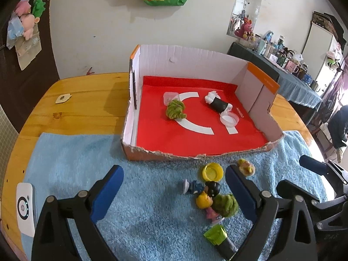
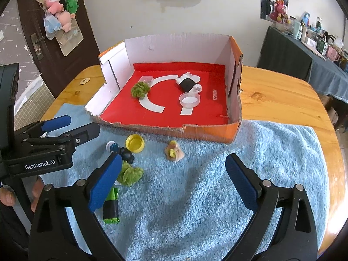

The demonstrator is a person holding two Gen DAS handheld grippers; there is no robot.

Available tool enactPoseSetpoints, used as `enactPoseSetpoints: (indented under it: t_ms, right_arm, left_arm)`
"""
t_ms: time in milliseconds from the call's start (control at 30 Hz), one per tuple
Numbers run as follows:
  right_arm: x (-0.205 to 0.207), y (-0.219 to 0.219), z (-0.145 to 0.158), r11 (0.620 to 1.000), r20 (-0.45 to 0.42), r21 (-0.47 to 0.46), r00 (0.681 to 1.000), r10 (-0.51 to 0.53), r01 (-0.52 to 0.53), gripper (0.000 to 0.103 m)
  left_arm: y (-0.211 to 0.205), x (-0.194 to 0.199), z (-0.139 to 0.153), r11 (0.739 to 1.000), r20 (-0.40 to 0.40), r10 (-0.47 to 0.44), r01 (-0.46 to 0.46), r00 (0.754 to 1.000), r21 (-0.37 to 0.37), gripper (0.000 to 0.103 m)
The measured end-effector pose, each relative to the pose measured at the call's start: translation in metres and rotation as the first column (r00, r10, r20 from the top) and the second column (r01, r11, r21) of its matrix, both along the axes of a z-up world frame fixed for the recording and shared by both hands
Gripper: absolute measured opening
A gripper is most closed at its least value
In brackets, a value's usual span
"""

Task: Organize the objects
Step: 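Withdraw both open tools from the box back over the towel, then move the right tool to the dark green fuzzy ball while the left tool approaches the yellow-haired doll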

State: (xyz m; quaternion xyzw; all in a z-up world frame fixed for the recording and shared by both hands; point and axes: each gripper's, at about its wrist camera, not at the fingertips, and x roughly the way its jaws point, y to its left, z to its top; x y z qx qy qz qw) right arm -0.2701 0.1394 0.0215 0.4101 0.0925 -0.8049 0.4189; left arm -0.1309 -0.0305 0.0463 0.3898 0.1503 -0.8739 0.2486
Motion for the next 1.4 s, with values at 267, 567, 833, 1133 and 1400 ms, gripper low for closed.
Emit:
enactPoseSetpoints:
  t_ms: [267,567,833,1133,1400]
  right_arm:
    - [0.010,0.008,-0.006,1.000,0.005,0.006,1.000,0.002,-0.002,0.097]
    - [0.021,0.015,-0.011,1.000,0.008,0.013,1.000,0.006,-0.006,0.098]
    - [0.032,0.017,-0.015,1.000,0.007,0.023,1.000,0.017,-0.018,0.098]
    - [0.038,0.018,-0.023,0.999,0.016,0.035,1.000,0.025,-0.026,0.098]
    - [0.036,0.023,-0.030,0.999,0.029,0.037,0.999,0.013,-0.015,0.098]
  left_arm:
    - [0.009,0.007,-0.004,1.000,0.004,0.001,-0.001,1.000,0.001,0.098]
    - [0.019,0.018,-0.013,1.000,0.014,0.004,-0.004,1.000,0.008,0.098]
    - [0.022,0.024,-0.018,1.000,0.016,0.006,-0.006,1.000,0.015,0.098]
    - [0.024,0.029,-0.027,1.000,0.030,0.008,-0.009,1.000,0.028,0.098]
    - [0.029,0.025,-0.038,0.999,0.051,-0.008,0.006,0.999,0.041,0.098]
